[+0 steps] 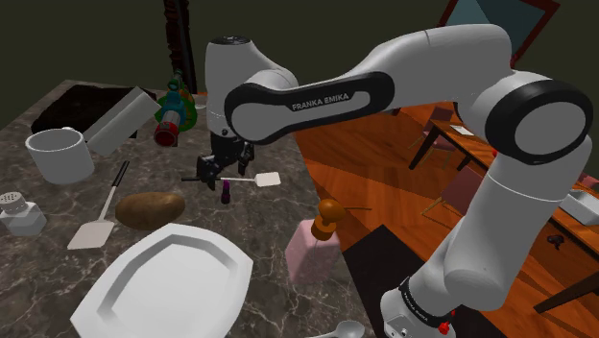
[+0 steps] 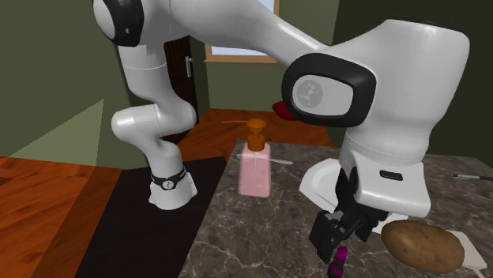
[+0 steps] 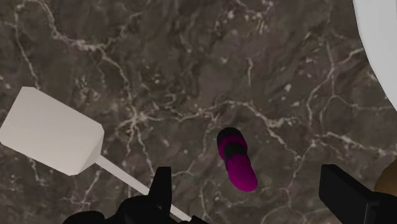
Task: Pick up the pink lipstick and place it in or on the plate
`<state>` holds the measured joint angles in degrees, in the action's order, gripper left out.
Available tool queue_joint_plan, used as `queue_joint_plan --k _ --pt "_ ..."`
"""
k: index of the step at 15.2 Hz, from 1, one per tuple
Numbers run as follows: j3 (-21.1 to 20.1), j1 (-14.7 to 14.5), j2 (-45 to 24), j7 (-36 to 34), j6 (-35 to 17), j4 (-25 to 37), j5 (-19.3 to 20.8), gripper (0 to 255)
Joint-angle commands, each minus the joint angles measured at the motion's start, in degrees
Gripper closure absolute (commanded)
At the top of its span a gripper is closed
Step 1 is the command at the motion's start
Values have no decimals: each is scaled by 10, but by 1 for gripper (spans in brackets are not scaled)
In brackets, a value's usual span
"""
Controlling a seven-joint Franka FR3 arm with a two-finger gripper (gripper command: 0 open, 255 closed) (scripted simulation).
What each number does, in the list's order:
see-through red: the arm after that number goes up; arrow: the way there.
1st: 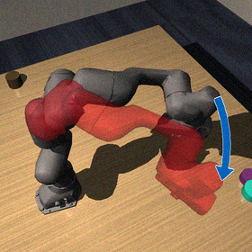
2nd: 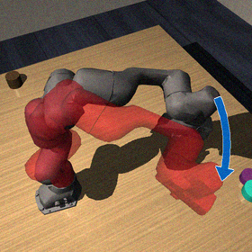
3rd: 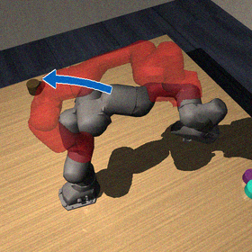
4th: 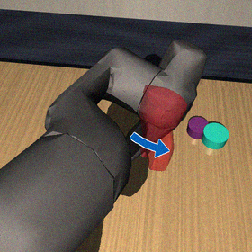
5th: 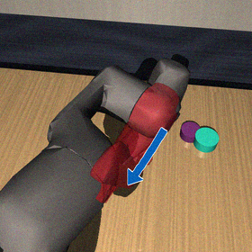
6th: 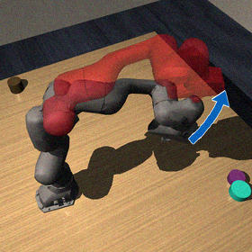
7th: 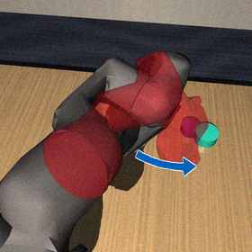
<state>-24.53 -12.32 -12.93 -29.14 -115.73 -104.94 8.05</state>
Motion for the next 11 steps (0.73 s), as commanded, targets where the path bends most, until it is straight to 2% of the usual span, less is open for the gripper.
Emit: queue_joint_plan --k 1,9,10,11 --pt "1 0 -5 -2 -15 -10 3 0" --pt "2 0 -7 -2 -19 -12 4 0" --pt "2 0 -7 -2 -19 -12 4 255" --pt "2 0 -7 -2 -19 -12 4 255"
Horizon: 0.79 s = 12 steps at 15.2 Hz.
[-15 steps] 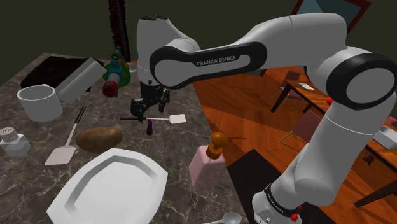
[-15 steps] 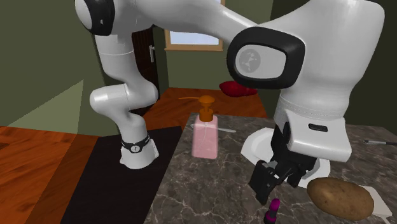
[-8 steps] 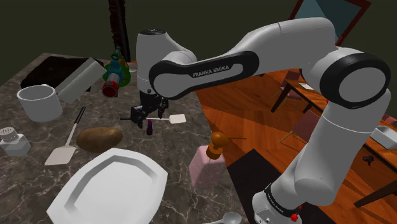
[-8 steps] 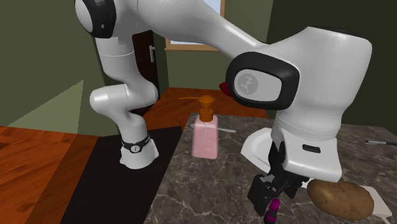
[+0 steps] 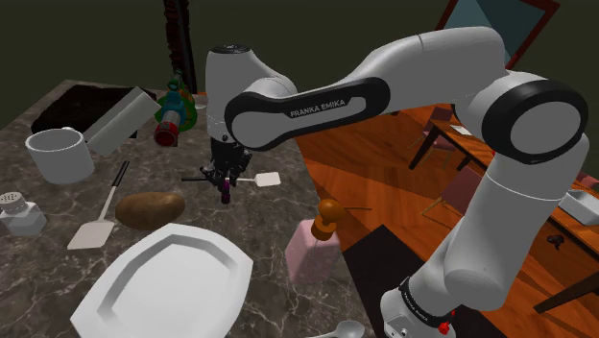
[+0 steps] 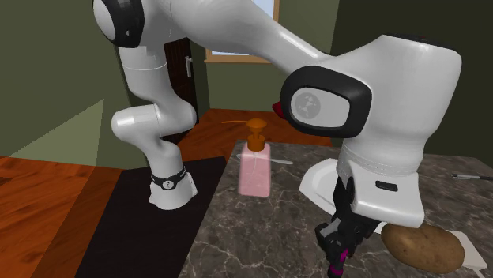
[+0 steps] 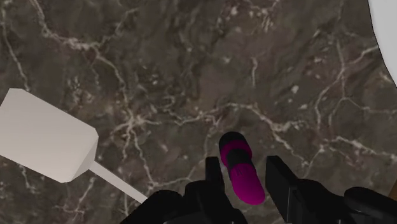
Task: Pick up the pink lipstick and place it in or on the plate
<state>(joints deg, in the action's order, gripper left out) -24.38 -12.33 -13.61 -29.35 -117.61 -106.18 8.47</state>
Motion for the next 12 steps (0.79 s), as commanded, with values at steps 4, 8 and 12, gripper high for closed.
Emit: queue_joint_plan --k 4,8,12 --pt "0 0 0 0 0 0 0 255" --pt "0 0 0 0 0 0 0 255" --pt "-2 1 11 5 27 18 -6 255"
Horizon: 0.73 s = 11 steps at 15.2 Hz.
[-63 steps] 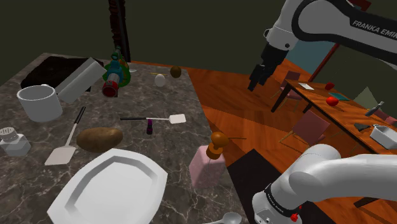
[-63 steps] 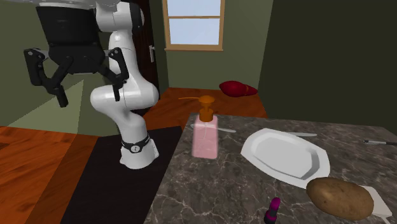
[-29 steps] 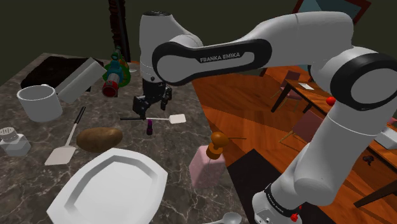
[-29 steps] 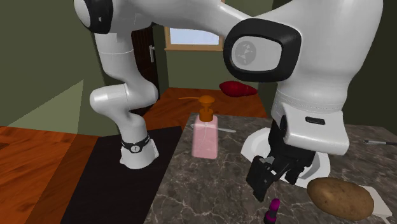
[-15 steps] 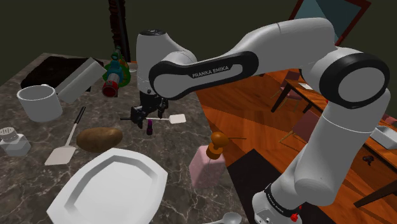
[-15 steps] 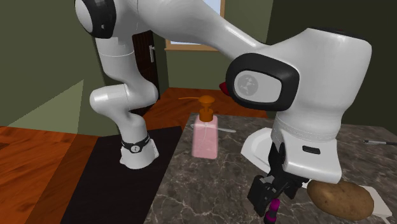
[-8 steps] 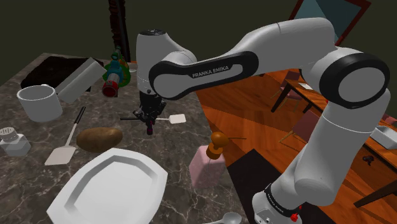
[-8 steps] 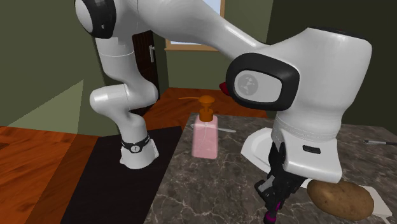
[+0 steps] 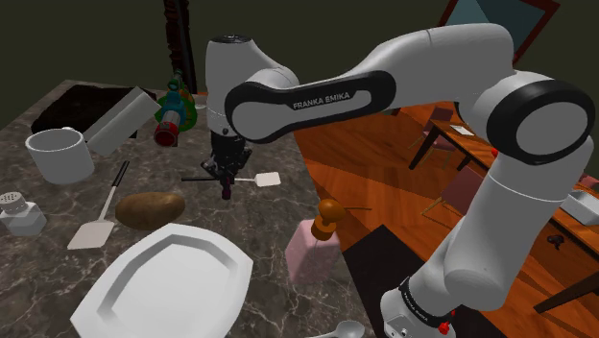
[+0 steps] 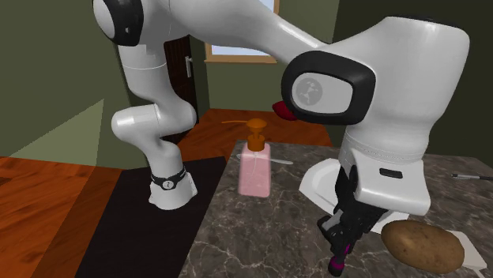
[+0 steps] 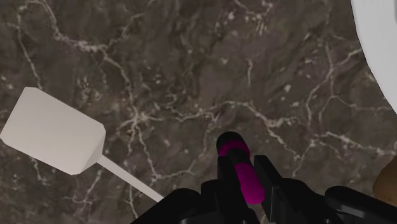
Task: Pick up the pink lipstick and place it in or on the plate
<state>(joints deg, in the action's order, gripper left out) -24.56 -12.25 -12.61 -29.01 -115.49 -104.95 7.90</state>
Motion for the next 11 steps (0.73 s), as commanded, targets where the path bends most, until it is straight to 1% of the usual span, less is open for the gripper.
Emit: queue_joint_plan --k 1,11 --pt "0 1 3 3 13 10 -2 255" --pt "-3 1 20 11 85 67 -13 255"
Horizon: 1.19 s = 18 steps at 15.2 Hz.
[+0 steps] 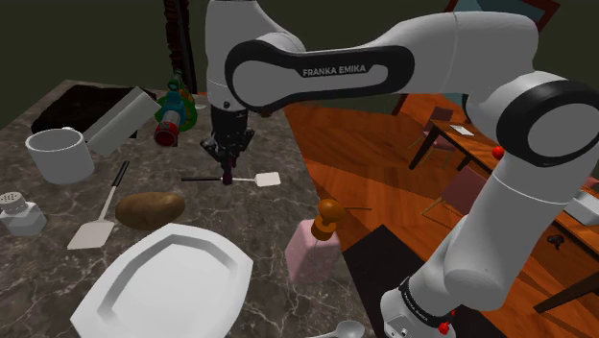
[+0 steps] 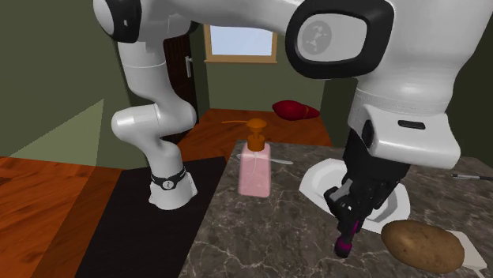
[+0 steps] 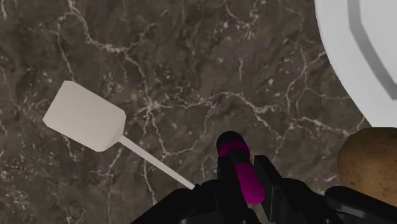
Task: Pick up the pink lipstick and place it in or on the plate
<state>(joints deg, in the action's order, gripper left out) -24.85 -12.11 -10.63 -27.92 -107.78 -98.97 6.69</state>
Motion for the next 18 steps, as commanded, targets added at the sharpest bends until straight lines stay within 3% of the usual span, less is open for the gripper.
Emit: queue_joint_plan --k 1,10,18 --pt "0 0 2 1 15 14 -1 255" --pt "-42 -58 16 -96 38 17 -4 255" --pt "-83 -127 -10 -205 66 61 13 255"
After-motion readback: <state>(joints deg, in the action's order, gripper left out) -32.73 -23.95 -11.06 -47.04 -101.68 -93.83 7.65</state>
